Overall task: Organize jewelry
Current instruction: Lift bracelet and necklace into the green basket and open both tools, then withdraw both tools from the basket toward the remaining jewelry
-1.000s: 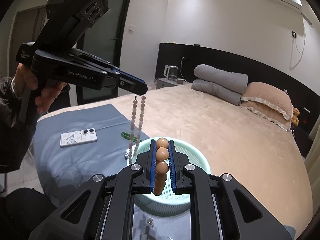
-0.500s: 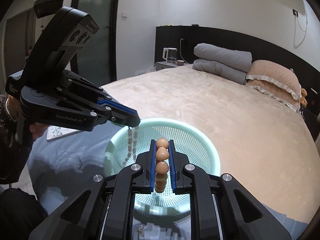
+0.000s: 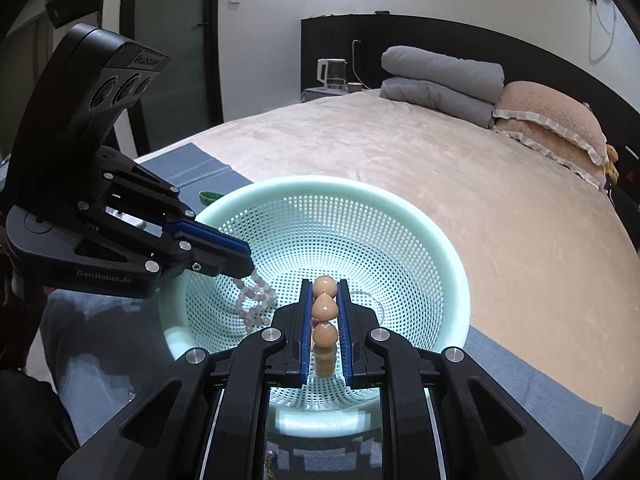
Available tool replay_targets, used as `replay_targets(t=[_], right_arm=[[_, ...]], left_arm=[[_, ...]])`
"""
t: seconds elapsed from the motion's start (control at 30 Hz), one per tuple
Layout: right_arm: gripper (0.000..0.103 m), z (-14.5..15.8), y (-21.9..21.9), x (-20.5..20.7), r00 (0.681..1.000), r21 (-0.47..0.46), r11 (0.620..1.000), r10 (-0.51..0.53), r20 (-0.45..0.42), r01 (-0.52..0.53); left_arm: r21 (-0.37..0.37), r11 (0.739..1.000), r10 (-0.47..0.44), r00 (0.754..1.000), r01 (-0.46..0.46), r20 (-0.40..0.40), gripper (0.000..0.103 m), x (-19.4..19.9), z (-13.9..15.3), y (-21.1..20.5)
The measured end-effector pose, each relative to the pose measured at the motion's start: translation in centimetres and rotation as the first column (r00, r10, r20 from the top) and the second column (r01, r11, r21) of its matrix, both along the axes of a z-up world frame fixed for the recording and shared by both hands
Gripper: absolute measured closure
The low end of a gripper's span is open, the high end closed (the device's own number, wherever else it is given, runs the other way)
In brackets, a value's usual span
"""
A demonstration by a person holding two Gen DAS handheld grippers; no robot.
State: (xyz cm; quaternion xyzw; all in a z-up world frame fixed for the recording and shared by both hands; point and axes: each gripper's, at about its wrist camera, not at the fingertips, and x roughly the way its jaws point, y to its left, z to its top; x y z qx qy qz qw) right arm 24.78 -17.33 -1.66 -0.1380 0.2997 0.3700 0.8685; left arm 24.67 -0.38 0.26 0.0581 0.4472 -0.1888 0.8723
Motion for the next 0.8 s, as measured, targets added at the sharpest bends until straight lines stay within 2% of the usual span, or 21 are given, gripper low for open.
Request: replay_targets(t=[0.13, 0.27, 0.3, 0.33, 0.37, 0.4, 0.43, 0.47, 0.5, 0.53, 0.57, 0.6, 0.63, 0.7, 0.8], right_arm=[[0.091, 0.1, 0.0, 0.5, 1.000, 0.007, 1.000, -0.010, -0.004, 0.010], [0.091, 0.4, -0.2, 0.2, 1.000, 0.011, 1.000, -0.029, 0.011, 0.029], [0.090, 0.5, -0.4, 0.2, 0.999, 0.016, 0.999, -0.036, 0.014, 0.035], [0.088, 0.6, -0.6, 0.1, 0.999, 0.021, 0.999, -0.041, 0.017, 0.040], [0.078, 0.7, -0.9, 0.0, 0.999, 0.028, 0.999, -0.047, 0.021, 0.046], [0.069, 0.8, -1.2, -0.2, 0.998, 0.034, 0.998, -0.062, 0.032, 0.061], [0.046, 1.0, -1.5, -0.4, 0.994, 0.039, 0.995, -0.091, 0.056, 0.089], [0.034, 1.3, -1.8, -0.5, 0.990, 0.047, 0.993, -0.115, 0.083, 0.111], [0.034, 1.6, -2.2, -0.5, 0.987, 0.058, 0.991, -0.129, 0.098, 0.124], [0.032, 1.7, -2.6, -0.6, 0.984, 0.069, 0.988, -0.145, 0.101, 0.138], [0.024, 2.0, -2.9, -0.6, 0.982, 0.079, 0.985, -0.161, 0.102, 0.154], [0.021, 2.1, -3.2, -0.6, 0.980, 0.087, 0.983, -0.172, 0.101, 0.163], [0.019, 2.3, -3.4, -0.6, 0.979, 0.096, 0.981, -0.179, 0.099, 0.169], [0.018, 2.5, -3.9, -0.7, 0.978, 0.114, 0.977, -0.188, 0.087, 0.178], [0.018, 2.5, -4.4, -0.9, 0.976, 0.115, 0.974, -0.202, 0.077, 0.193]], left_arm=[[0.003, 1.000, 0.007, 1.000, -0.007, 0.002, 0.095, 0.1, 0.1, 0.1], [-0.006, 0.999, 0.032, 0.999, -0.032, 0.038, 0.093, -0.5, 0.6, 0.4], [-0.007, 0.999, 0.044, 0.998, -0.044, 0.047, 0.085, -0.5, 0.8, 0.7], [-0.013, 0.998, 0.055, 0.997, -0.054, 0.057, 0.072, -0.6, 1.0, 1.0], [-0.018, 0.998, 0.066, 0.996, -0.065, 0.067, 0.065, -0.7, 1.2, 1.3], [-0.020, 0.997, 0.081, 0.993, -0.079, 0.080, 0.051, -0.8, 1.5, 1.6], [-0.019, 0.995, 0.095, 0.991, -0.093, 0.096, 0.039, -1.0, 1.8, 1.9], [-0.017, 0.994, 0.112, 0.988, -0.110, 0.111, 0.033, -1.2, 2.0, 2.2], [-0.019, 0.992, 0.126, 0.984, -0.124, 0.122, 0.027, -1.3, 2.3, 2.6], [-0.024, 0.991, 0.135, 0.983, -0.133, 0.128, 0.026, -1.4, 2.5, 2.9], [-0.027, 0.990, 0.143, 0.981, -0.141, 0.130, 0.020, -1.5, 2.6, 3.2], [-0.028, 0.988, 0.155, 0.979, -0.152, 0.133, 0.010, -1.6, 2.7, 3.5], [-0.029, 0.986, 0.169, 0.975, -0.167, 0.145, 0.006, -1.8, 2.8, 3.8], [-0.037, 0.980, 0.197, 0.964, -0.193, 0.178, 0.006, -2.2, 3.2, 4.4], [-0.055, 0.976, 0.215, 0.964, -0.209, 0.159, 0.006, -2.7, 3.1, 5.2]])
